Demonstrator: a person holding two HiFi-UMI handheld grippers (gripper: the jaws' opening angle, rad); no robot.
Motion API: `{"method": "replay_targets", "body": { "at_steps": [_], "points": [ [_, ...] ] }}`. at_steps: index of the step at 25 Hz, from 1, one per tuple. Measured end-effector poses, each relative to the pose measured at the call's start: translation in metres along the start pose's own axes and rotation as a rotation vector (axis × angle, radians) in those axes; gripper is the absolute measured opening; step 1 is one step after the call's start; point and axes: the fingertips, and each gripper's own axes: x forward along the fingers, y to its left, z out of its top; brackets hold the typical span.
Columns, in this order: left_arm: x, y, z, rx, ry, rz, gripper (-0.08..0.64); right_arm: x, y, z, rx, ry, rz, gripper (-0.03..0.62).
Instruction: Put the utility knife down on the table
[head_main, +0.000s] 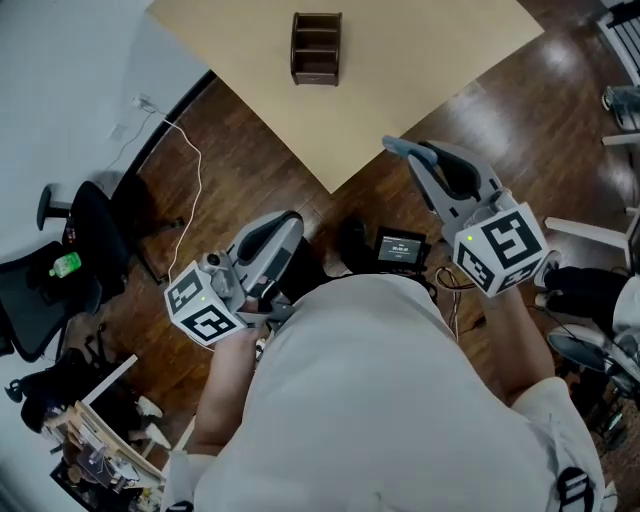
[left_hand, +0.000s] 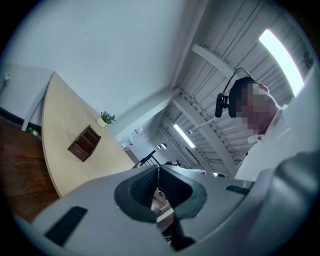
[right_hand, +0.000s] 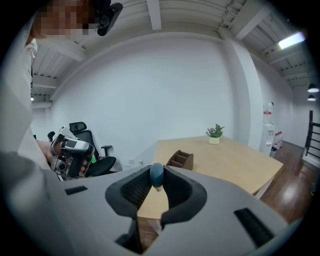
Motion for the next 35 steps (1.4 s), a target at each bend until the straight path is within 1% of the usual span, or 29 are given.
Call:
{"method": "replay_targets", "body": {
  "at_steps": [5,12,16,23,28,35],
  "points": [
    [0.001,0.012,0.005,-0.008,0.014,0.016,0.003,0.012,-0.004,0.002,-0.006,0.006,-0.003,0.071],
    [-0.001,0.024,0.016,-0.011,0.035,0.002,0.003,0.029,-0.008,0.009,-0.021,0.001,-0.038,0.071],
    [-0.007,0.027,0.016,-0.017,0.038,-0.001,0.003,0.045,-0.007,0.012,-0.046,0.006,-0.038,0.071],
    [-0.022,0.032,0.019,-0.026,0.032,0.01,0.003,0.079,-0.008,0.011,-0.112,0.041,-0.025,0.071],
    [-0.034,0.046,0.039,-0.041,0.019,0.03,0.003,0.126,-0.012,0.021,-0.173,0.081,-0.009,0.071],
    [-0.042,0.052,0.033,-0.043,0.004,0.06,0.003,0.163,-0.018,0.01,-0.241,0.117,0.014,0.071]
  ]
}}
